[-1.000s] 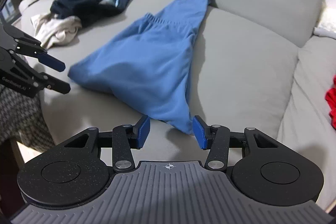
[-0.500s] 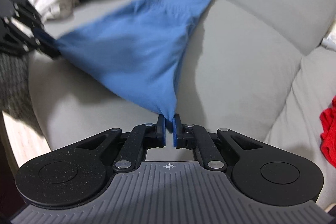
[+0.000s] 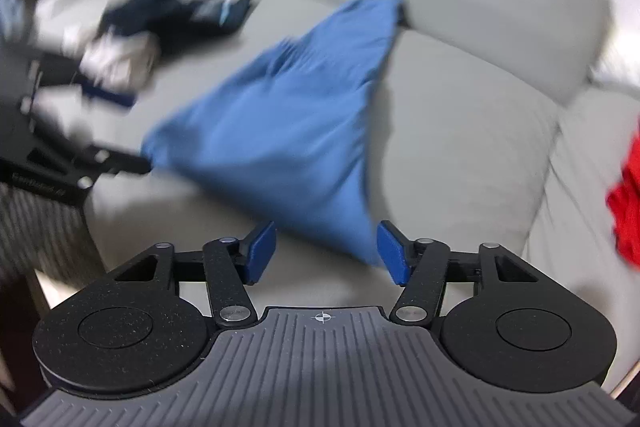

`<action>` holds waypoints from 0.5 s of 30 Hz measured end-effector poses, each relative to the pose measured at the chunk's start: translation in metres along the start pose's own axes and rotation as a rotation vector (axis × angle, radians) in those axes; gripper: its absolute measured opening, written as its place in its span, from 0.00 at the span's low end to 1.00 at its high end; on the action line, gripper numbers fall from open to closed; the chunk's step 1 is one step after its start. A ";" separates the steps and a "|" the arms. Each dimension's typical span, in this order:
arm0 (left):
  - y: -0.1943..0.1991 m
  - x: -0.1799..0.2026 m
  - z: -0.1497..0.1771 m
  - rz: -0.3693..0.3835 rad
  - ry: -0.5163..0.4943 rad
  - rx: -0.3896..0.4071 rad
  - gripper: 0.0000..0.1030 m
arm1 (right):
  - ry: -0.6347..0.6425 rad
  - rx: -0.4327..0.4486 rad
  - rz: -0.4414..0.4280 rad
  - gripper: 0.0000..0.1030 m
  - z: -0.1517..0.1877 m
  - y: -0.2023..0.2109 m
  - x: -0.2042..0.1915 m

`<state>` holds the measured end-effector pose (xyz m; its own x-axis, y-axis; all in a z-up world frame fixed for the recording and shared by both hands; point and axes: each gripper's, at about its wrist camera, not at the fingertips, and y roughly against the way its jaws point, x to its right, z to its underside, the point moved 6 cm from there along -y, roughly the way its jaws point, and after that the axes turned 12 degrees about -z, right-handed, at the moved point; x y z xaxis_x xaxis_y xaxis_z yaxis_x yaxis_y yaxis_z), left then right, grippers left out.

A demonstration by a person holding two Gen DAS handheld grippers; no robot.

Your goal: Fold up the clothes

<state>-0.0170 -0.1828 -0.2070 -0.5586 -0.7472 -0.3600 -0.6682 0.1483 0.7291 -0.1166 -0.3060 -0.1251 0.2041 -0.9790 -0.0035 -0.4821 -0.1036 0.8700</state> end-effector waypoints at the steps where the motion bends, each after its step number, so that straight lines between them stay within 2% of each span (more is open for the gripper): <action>1: -0.003 -0.016 0.002 0.000 0.110 -0.049 0.65 | -0.035 -0.004 -0.008 0.61 0.000 -0.001 0.001; 2: -0.006 -0.022 0.000 0.012 0.160 -0.066 0.72 | -0.097 -0.001 -0.020 0.61 0.000 0.000 0.005; 3: -0.010 -0.039 0.004 0.053 0.311 -0.111 0.75 | -0.193 0.017 -0.043 0.64 0.001 0.003 0.012; 5: -0.026 -0.072 0.015 0.136 0.635 -0.233 0.76 | -0.418 0.069 -0.101 0.66 0.007 0.008 0.027; 7: -0.044 -0.078 0.021 0.166 0.729 -0.315 0.73 | -0.630 0.123 -0.159 0.66 0.016 0.008 0.042; 10: -0.062 -0.073 0.025 0.186 0.790 -0.361 0.69 | -0.854 0.169 -0.212 0.66 0.028 -0.003 0.056; 14: -0.069 -0.068 0.018 0.208 0.847 -0.371 0.67 | -0.995 0.254 -0.243 0.63 0.035 -0.015 0.061; 15: -0.070 -0.066 0.015 0.236 0.877 -0.373 0.60 | -1.033 0.276 -0.265 0.57 0.036 -0.018 0.062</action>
<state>0.0593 -0.1337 -0.2433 0.0061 -0.9632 0.2686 -0.3034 0.2542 0.9183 -0.1263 -0.3712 -0.1587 -0.4197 -0.5816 -0.6968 -0.7285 -0.2421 0.6409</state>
